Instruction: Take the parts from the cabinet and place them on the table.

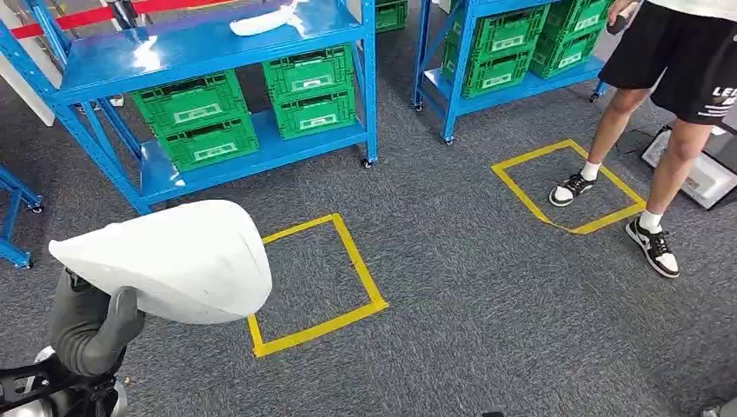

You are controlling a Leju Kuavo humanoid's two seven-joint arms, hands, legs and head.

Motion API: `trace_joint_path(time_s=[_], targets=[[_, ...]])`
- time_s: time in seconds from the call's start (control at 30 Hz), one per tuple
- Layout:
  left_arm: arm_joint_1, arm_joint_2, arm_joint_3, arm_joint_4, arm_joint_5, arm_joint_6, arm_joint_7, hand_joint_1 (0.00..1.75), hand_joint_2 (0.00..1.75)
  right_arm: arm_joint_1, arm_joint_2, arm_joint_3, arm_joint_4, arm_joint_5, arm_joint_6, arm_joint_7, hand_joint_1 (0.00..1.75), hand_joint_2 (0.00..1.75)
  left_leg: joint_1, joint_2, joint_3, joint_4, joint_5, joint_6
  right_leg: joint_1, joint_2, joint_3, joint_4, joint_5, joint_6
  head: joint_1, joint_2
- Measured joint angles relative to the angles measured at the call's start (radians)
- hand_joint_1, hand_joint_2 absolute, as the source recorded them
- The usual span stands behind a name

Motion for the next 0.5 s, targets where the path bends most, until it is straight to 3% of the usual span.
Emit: trace_joint_path(time_s=[0.07,0.1,0.13,0.17,0.2,0.27,0.3,0.33,0.37,0.47,0.5], targets=[[-0.001,0.000,0.000,0.002,-0.010,0.002,0.000,1.75,1.75,0.000,0.000,0.001,0.000,0.005,0.000,-0.005,0.00,0.00,0.004,-0.002,-0.027,0.096,-0.125,-0.013,0.000,0.000,-0.028,-0.001,0.023,-0.009,-0.004,0.000],[-0.001,0.001,0.000,0.004,-0.010,0.002,0.000,1.75,1.75,0.001,-0.001,0.002,0.000,0.008,-0.001,-0.005,0.00,0.00,0.007,-0.003,-0.039,0.166,-0.174,-0.017,0.000,0.000,-0.044,-0.001,0.036,-0.009,-0.003,0.000],[-0.001,0.001,0.000,0.008,-0.010,0.003,0.000,1.75,1.75,0.001,-0.001,0.004,0.000,0.009,-0.002,-0.004,0.00,0.00,0.008,-0.002,-0.048,0.238,-0.203,-0.021,0.001,-0.001,-0.063,0.001,0.051,-0.008,-0.003,0.000],[-0.001,0.001,0.000,0.012,-0.010,0.004,0.000,1.75,1.75,0.001,-0.001,0.004,0.000,0.008,-0.002,-0.005,0.00,0.00,0.008,-0.003,-0.043,0.276,-0.191,-0.022,0.001,-0.001,-0.079,0.002,0.066,-0.006,-0.003,0.000],[-0.001,0.001,0.000,0.015,-0.010,0.006,0.000,1.75,1.75,0.001,-0.001,0.004,0.000,0.007,-0.002,-0.007,0.00,0.00,0.009,-0.003,-0.021,0.274,-0.154,-0.022,0.001,-0.002,-0.098,0.003,0.080,-0.004,-0.003,0.000],[-0.001,0.001,0.000,0.017,-0.011,0.010,-0.001,1.75,1.75,0.001,0.000,0.004,0.000,0.003,0.003,-0.026,0.00,0.00,0.009,-0.003,0.071,0.171,-0.085,-0.015,0.001,-0.002,-0.130,0.005,0.104,0.001,-0.003,0.000],[-0.002,0.001,0.000,0.017,-0.011,0.010,-0.001,1.75,1.75,0.000,0.000,0.004,0.000,0.003,0.007,-0.032,0.00,0.00,0.007,-0.003,0.144,0.074,-0.087,-0.008,0.001,-0.002,-0.138,0.007,0.117,0.004,-0.003,0.000],[-0.003,0.001,0.001,0.015,-0.012,0.010,-0.001,1.75,1.75,0.000,0.000,0.004,0.000,0.003,0.011,-0.033,0.00,0.00,0.003,-0.004,0.222,-0.029,-0.124,-0.002,0.005,0.000,-0.144,0.008,0.125,0.010,-0.003,0.000],[-0.005,0.001,0.001,0.014,-0.011,0.010,-0.003,1.75,1.75,0.001,0.000,0.005,0.000,0.003,0.012,-0.033,0.00,0.00,0.001,-0.005,0.247,-0.087,-0.145,0.002,0.005,-0.001,-0.147,0.009,0.134,0.015,-0.002,0.000],[-0.003,0.001,0.001,0.016,-0.012,0.010,-0.004,1.75,1.75,0.003,0.000,0.006,0.000,0.006,0.012,-0.030,0.00,0.00,-0.004,-0.004,0.217,-0.078,-0.120,0.026,0.004,-0.002,-0.149,-0.007,0.173,0.038,-0.002,0.000],[-0.005,0.001,0.001,0.016,-0.012,0.010,-0.004,1.75,1.75,0.005,-0.002,0.007,0.000,0.006,0.011,-0.029,0.00,0.00,0.002,0.002,0.205,-0.080,-0.103,0.036,-0.004,0.001,-0.156,0.003,0.154,0.043,-0.004,0.000]])
